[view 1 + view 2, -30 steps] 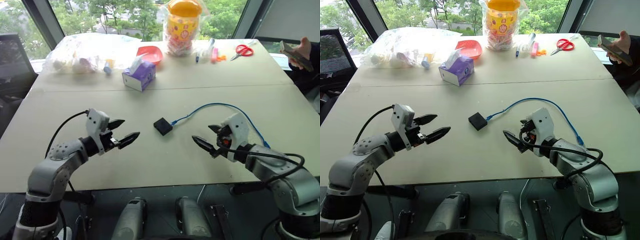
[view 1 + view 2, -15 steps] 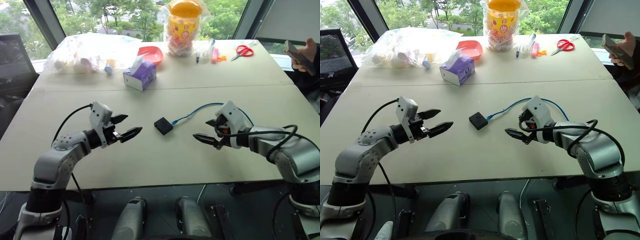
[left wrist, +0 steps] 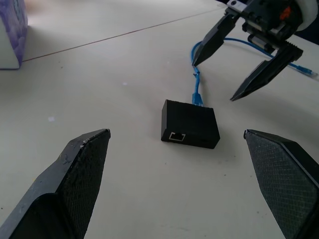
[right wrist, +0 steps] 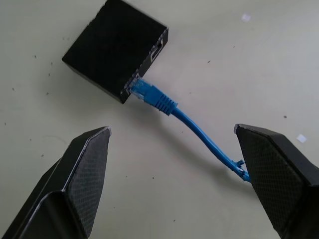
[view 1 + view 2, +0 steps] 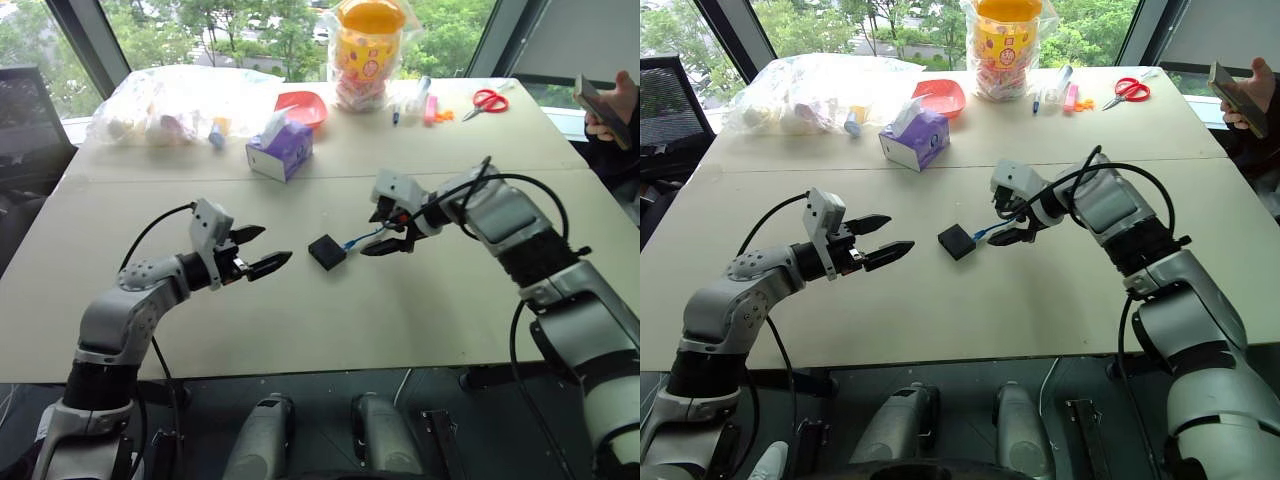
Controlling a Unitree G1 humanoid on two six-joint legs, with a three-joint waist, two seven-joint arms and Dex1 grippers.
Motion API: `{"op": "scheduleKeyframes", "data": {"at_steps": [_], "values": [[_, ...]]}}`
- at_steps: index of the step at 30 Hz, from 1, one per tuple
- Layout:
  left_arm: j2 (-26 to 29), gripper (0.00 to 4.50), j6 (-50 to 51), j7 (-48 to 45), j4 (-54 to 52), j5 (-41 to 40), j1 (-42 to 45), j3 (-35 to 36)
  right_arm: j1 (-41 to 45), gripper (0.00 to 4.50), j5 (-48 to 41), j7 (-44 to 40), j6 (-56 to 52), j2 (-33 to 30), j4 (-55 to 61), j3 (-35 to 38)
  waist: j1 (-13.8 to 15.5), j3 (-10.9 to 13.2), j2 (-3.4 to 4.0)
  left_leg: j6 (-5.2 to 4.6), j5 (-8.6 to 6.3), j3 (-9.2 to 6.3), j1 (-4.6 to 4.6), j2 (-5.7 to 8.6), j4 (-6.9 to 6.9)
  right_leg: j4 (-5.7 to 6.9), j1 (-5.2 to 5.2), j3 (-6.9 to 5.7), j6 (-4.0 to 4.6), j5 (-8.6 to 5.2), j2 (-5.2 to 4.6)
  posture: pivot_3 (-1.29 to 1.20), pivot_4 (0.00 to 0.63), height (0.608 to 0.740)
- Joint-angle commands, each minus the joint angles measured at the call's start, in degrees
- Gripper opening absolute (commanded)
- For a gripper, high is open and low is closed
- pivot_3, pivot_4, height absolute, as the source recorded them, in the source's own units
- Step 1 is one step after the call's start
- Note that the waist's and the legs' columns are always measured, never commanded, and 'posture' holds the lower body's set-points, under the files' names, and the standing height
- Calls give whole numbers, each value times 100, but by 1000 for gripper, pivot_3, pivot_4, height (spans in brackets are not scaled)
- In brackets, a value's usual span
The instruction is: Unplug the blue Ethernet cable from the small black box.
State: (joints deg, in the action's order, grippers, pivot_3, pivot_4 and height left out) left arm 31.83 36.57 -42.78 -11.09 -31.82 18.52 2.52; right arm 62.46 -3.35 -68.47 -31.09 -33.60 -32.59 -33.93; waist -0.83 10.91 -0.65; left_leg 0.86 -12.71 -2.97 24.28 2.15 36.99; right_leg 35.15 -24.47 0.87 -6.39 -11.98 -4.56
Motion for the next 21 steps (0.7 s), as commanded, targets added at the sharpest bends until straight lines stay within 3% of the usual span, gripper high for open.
{"op": "scheduleKeyframes", "data": {"at_steps": [1,8,12,17,18,21], "values": [[25,4479,-163,36,-193,38,-22,153,474,4186,607,-105,937,429,-1146,-152,-10,0,0,0,0,0,0,1,-1,1,-1,0,0,0,0,0,150,740],[147,4479,-212,172,-388,67,-220,335,986,4186,1230,-163,2037,1341,-3077,-36,-69,0,0,12,4,-3,-22,5,-12,20,1,1,-1,2,6,0,150,740],[211,4500,-219,254,-444,68,-343,455,1163,2894,1365,-405,2154,1613,-3411,167,-160,0,0,18,8,-7,-47,4,-19,36,15,2,6,-2,10,0,150,740],[176,4500,-136,352,-325,-40,-295,656,1179,327,1505,-674,2210,1788,-3302,337,-181,0,1,26,13,-6,-67,3,-39,47,17,5,9,-3,12,0,150,740],[165,4500,-100,331,-287,-71,-217,637,1133,58,1546,-645,2250,1769,-3185,361,-176,0,0,30,15,-5,-72,4,-48,47,17,6,8,-3,12,0,150,740],[110,4500,1,276,-162,-148,14,575,953,58,1755,-277,2581,1599,-2734,388,-171,0,0,41,22,-6,-79,4,-69,51,13,6,6,-2,12,0,150,740]]}}
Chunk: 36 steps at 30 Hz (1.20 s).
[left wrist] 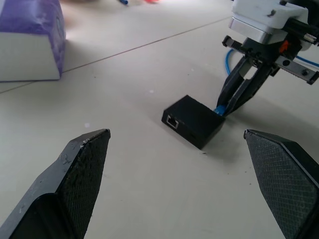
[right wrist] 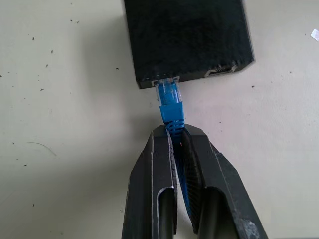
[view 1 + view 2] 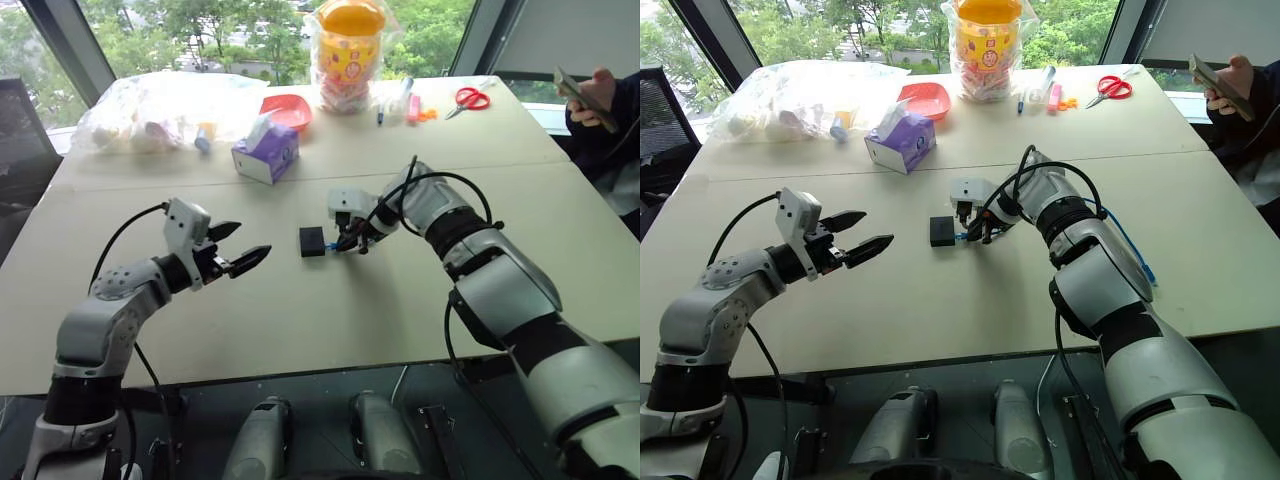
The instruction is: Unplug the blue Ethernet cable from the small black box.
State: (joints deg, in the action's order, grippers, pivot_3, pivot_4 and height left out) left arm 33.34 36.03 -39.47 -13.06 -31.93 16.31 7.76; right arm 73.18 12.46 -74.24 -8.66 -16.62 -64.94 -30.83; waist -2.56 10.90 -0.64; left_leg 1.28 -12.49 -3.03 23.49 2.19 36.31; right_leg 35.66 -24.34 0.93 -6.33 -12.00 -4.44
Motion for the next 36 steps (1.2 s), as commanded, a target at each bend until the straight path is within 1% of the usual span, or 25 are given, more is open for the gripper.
{"op": "scheduleKeyframes", "data": {"at_steps": [1,2,4,5,6,7,8,10,11,14,16,20,30,31,32,35,36], "values": [[-58,4500,85,-66,57,-155,295,31,-198,58,239,434,467,-178,692,90,11,0,0,2,1,0,-2,0,-6,0,-1,0,0,0,0,0,150,740],[-110,4500,132,-109,147,-188,409,-25,-396,58,168,535,583,-299,1164,228,15,0,0,3,2,-2,-2,1,-7,2,-2,-1,0,0,0,0,150,740],[-356,4500,265,-267,625,-279,793,-217,-1230,58,-175,835,329,-636,2999,798,74,0,0,4,2,-3,-1,3,-10,1,-3,-1,0,0,-2,0,150,740],[-429,4500,304,-326,776,-281,907,-275,-1554,58,-248,960,187,-754,3684,980,99,0,-1,4,2,-11,1,3,-8,2,1,-4,-3,-2,-3,0,150,740],[-469,4500,363,-486,944,-277,1079,-402,-2017,58,-47,1480,337,-918,4429,1181,123,0,-1,4,2,-7,1,6,-9,1,0,-1,-4,-2,-4,0,150,740],[-505,4500,473,-604,1051,-338,1232,-458,-2396,58,211,2105,738,-1026,4991,1360,156,0,-1,3,3,-3,2,8,-13,0,-2,0,-5,-2,-8,0,150,740],[-529,4500,554,-691,1128,-385,1341,-487,-2661,58,392,2545,997,-1097,5387,1475,168,1,-2,3,2,-5,4,8,-12,-1,-4,-2,-6,-2,-7,0,150,740],[-624,4500,911,-832,1359,-706,1697,-386,-3173,58,343,3294,501,-836,6226,1946,165,3,-6,3,2,4,9,11,-13,-4,-10,2,-7,-3,-9,0,150,740],[-665,4500,1045,-874,1482,-805,1861,-339,-3388,58,397,3480,399,-794,6566,2013,149,3,-5,3,3,2,9,8,-11,-2,-10,1,-7,-3,-6,0,150,740],[-717,4500,1276,-1077,1779,-961,2261,-310,-3864,58,512,3676,80,-732,7435,1987,138,3,-6,4,5,6,3,5,-8,0,-7,3,-5,-3,-2,0,150,740],[-743,4500,1355,-1212,1940,-1004,2482,-342,-4047,58,579,3716,-20,-763,7824,1916,145,3,-6,4,5,6,-4,4,-8,0,0,3,-2,-5,-2,0,150,740],[-800,4500,1447,-1460,2123,-1079,2777,-371,-4265,58,713,3638,-20,-961,8167,1756,154,3,-7,3,5,8,-3,4,-7,-3,1,4,-1,-5,-2,0,150,740],[-804,4500,1407,-1574,2162,-1010,2831,-347,-4268,58,645,3535,-24,-1170,8229,1704,161,4,-9,2,5,6,-2,2,-8,-10,4,3,12,-13,-2,0,150,740],[-802,3966,1390,-1588,2146,-996,2819,-363,-4269,0,635,3525,-23,-1181,8228,1697,161,4,-9,2,6,6,-2,2,-8,-10,4,4,12,-13,-2,0,150,740],[-799,3627,1375,-1597,2132,-986,2812,-373,-4274,0,635,3515,-16,-1198,8231,1692,162,4,-9,2,5,6,-2,2,-8,-10,4,3,13,-13,-2,0,150,740],[-782,2164,1366,-1601,2127,-978,2827,-360,-4294,0,643,3475,17,-1249,8227,1687,166,4,-9,2,5,6,-2,1,-8,-11,4,3,12,-13,-2,0,150,740],[-762,1779,1354,-1612,2130,-966,2834,-357,-4299,0,650,3465,31,-1268,8224,1687,167,4,-9,2,5,6,-1,1,-8,-11,4,3,13,-13,-2,0,150,740]]}}
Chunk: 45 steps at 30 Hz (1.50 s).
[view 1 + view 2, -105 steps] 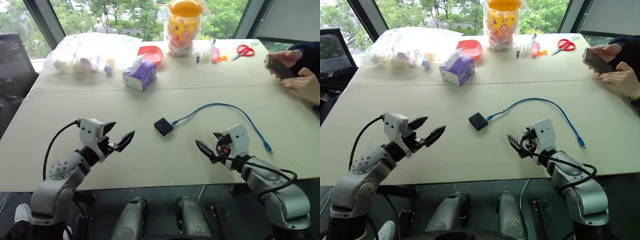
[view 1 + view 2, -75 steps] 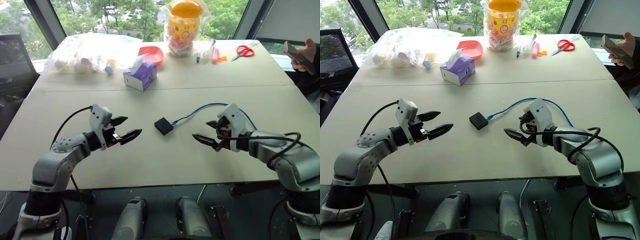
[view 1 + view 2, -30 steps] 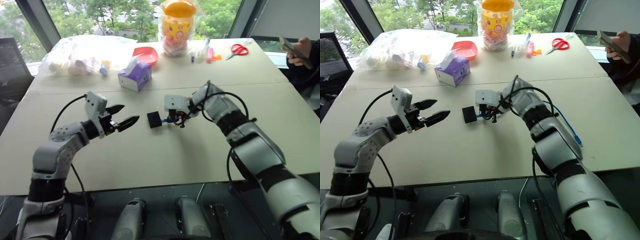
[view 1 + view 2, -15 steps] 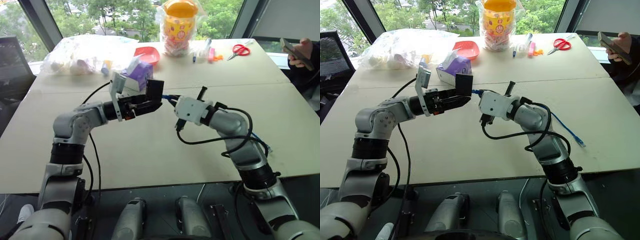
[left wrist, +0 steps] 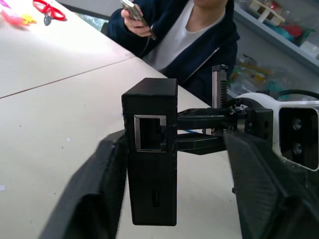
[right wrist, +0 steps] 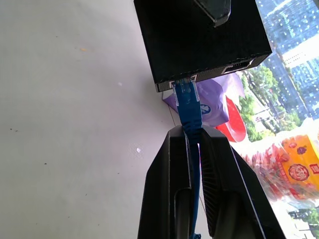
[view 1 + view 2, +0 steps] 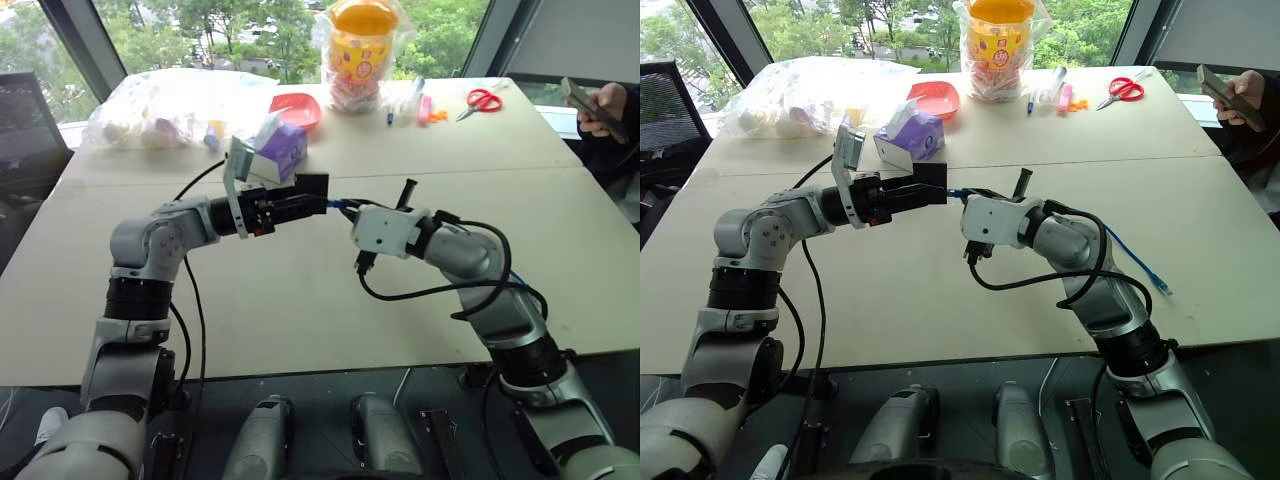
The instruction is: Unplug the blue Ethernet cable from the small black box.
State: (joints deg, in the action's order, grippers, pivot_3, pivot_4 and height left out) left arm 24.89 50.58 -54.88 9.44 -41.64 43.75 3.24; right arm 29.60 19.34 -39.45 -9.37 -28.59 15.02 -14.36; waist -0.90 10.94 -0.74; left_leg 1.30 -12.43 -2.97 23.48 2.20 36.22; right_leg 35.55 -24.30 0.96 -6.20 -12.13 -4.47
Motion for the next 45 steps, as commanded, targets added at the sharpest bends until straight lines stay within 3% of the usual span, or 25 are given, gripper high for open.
{"op": "scheduleKeyframes", "data": {"at_steps": [1,3,11,12,14,19,23,30,33,36,45], "values": [[101,1169,-113,-82,-117,17,95,96,53,0,-36,-20,112,-84,226,43,1,0,0,0,0,0,0,0,0,0,0,0,0,0,0,0,150,740],[130,474,-125,-105,-110,35,99,97,47,0,-37,-26,122,-97,224,45,-2,0,0,0,0,0,0,0,-1,0,0,0,0,0,0,0,150,740],[240,491,-201,-344,-150,220,45,-114,104,0,-425,-338,-150,-84,238,93,1,1,-2,0,0,0,0,-1,0,-1,0,0,1,0,0,0,150,740],[262,491,-205,-402,-147,243,47,-154,137,823,-720,-514,-475,-17,294,184,1,1,-2,0,0,0,0,-1,0,-1,0,0,1,0,0,0,150,740],[315,491,-213,-544,-144,253,65,-206,261,1595,-1253,-865,-1271,53,452,328,1,1,-2,0,0,-1,0,-5,0,-1,1,0,1,0,0,0,150,740],[479,491,-36,-1004,-378,36,123,-205,738,4199,-2975,-1862,-3704,-58,798,707,-4,2,-2,-1,0,-5,1,-13,-1,-1,1,-2,2,-1,0,0,150,740],[619,491,10,-1335,-564,14,156,-310,1392,4199,-4185,-2123,-5683,-50,307,1100,-2,2,-3,-2,0,-9,2,-16,-1,-3,1,-3,3,-1,-1,0,150,740],[672,491,-158,-1462,-653,129,161,-427,2128,4199,-4996,-1963,-6771,-16,-505,1280,7,2,-2,-3,-2,-8,10,-13,-3,-14,-2,-4,5,-2,-7,0,150,740],[726,491,-261,-1508,-718,204,78,-492,2264,3416,-5184,-1904,-6877,-73,-679,1284,3,2,-2,-4,-2,-8,11,-13,-7,-16,-5,-5,4,-2,-7,0,150,740],[789,491,-322,-1584,-796,263,-9,-536,2325,1916,-5304,-1875,-6921,-192,-718,1147,0,2,-2,-6,-3,-7,12,-13,-9,-18,-5,-5,4,-1,-7,0,150,740],[863,491,-430,-1716,-862,329,-82,-621,2467,1916,-5534,-1941,-6855,-492,-759,720,-6,3,-3,-8,-4,-3,13,-13,-7,-21,-5,-5,3,-2,-7,0,150,740]]}}
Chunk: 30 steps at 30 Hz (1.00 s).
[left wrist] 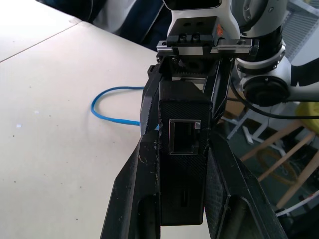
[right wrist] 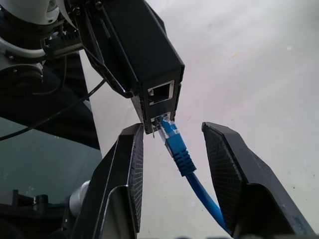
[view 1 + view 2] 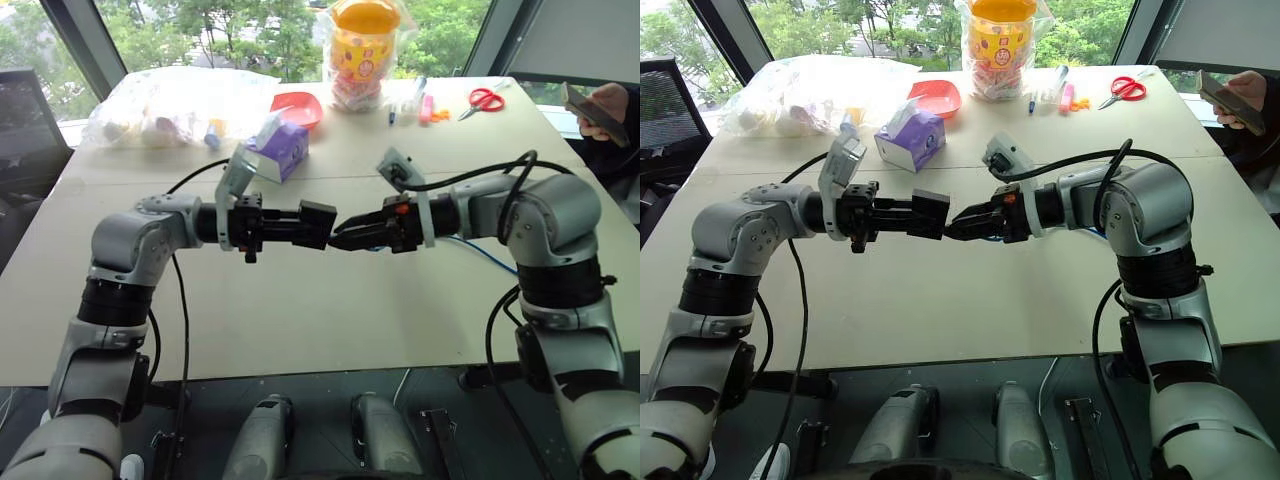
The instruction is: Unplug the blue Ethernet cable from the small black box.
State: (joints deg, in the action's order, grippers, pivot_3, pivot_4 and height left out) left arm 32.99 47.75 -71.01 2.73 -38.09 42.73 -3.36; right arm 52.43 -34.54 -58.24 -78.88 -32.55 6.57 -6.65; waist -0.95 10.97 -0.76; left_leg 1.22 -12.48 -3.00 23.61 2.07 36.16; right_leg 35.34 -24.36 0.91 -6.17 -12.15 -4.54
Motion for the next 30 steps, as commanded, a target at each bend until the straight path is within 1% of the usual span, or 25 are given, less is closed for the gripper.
{"op": "scheduleKeyframes", "data": {"at_steps": [1,6,24,27,29,30], "values": [[58,491,-158,-115,-192,-16,22,27,195,1916,-160,-73,110,-123,85,-100,0,0,0,0,0,0,0,0,0,0,0,0,0,0,0,0,150,740],[47,491,-168,-124,-145,-21,96,19,236,1916,-167,-171,264,-253,107,-408,0,0,0,0,0,0,0,0,0,0,0,0,0,0,0,0,150,740],[80,491,-367,-300,-283,174,46,-226,415,1916,-130,-326,518,-325,47,-829,-2,0,-1,-1,0,0,2,-1,1,-1,-1,0,-1,0,1,0,150,740],[70,491,-378,-319,-277,183,59,-235,400,1069,-85,-373,593,-390,117,-988,-3,0,-1,-1,0,0,2,0,1,-1,-1,0,-1,0,1,0,150,740],[68,491,-393,-358,-263,203,74,-248,406,114,-51,-422,653,-440,147,-1090,-3,1,-1,-1,0,0,3,-1,1,-1,-3,-1,-1,0,1,0,150,740],[66,491,-400,-377,-255,216,80,-254,412,114,-31,-449,691,-470,155,-1144,-2,1,-1,-1,0,1,4,0,1,-2,-3,0,-1,0,1,0,150,740]]}}
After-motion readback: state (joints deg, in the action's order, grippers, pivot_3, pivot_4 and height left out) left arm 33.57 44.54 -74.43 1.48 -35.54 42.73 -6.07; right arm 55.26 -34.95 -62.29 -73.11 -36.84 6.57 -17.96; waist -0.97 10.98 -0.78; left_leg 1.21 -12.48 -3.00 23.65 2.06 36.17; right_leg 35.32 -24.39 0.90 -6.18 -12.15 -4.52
